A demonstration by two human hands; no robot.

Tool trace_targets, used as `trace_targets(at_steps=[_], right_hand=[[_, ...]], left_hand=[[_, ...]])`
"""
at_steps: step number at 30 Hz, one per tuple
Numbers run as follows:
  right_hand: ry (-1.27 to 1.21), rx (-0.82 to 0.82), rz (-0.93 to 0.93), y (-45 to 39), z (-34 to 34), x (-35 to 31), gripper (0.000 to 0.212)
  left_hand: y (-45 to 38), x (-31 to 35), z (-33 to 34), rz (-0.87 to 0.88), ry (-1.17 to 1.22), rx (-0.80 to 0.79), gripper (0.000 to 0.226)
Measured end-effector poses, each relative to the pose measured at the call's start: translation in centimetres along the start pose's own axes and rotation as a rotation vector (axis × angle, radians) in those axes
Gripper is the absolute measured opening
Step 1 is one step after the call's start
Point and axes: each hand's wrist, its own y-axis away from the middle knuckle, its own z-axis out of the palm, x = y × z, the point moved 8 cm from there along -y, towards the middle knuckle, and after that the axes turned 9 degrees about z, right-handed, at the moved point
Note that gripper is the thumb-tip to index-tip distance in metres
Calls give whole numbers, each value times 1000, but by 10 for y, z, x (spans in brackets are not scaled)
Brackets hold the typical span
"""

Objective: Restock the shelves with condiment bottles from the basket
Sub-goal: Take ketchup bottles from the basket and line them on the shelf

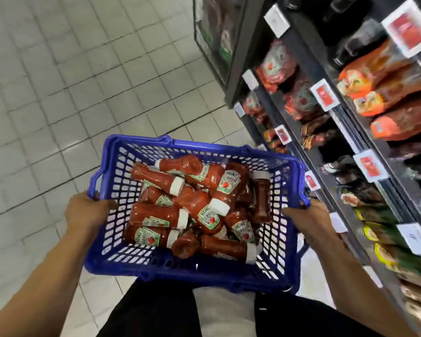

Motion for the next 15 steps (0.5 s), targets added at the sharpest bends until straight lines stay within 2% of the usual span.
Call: trace_targets(at_steps=[1, 5, 9, 15], right_hand=[[-13, 18, 46, -3, 4, 3, 17], [-119, 81, 230, -15, 25, 24, 36], [-274, 164, 383, -23, 52, 61, 41], [-381, 210, 580, -50, 111, 134, 24]], left_hand=[[-17, 13, 8, 16, -23, -36, 24], [-85, 67, 53, 86, -90, -188, 24], [-137, 122, 115, 232, -163, -340, 28], [-179, 171, 232, 443, -317, -439, 23]])
